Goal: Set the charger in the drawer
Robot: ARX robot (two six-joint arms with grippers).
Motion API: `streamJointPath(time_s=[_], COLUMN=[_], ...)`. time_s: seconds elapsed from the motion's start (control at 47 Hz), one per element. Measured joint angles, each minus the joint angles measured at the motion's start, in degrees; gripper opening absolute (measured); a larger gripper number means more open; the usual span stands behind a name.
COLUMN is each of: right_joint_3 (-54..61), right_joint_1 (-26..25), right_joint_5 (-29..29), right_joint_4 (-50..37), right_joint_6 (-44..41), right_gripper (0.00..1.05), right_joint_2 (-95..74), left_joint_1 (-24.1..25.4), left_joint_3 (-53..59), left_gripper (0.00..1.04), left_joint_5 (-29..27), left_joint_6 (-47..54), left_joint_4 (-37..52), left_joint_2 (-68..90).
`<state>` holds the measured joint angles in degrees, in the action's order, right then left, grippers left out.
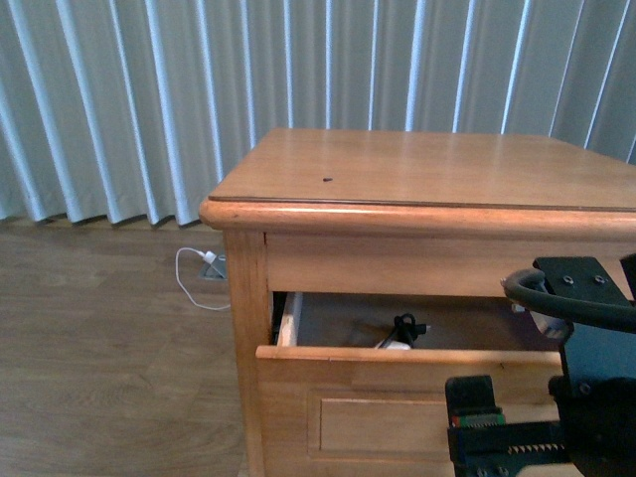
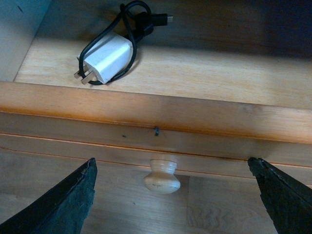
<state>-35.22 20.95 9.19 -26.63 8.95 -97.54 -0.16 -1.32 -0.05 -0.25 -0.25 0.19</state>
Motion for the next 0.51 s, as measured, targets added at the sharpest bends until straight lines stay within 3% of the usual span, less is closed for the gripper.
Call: streamJointPath(time_s=[0.51], right_joint_3=[-11.37], right_joint_1=[-2.21], right_joint_5=[4.79], right_joint_4=[-14.69], right_joint_6=[0.81], right_gripper=[0.96], right_joint_2=[-15.56], left_joint_1=[0.00], left_joint_3=[0.00], left_gripper=[0.99], left_joint_5=[0.00], left_joint_6=[0.00], left_joint_4=[0.00], left_joint_2=[0.00])
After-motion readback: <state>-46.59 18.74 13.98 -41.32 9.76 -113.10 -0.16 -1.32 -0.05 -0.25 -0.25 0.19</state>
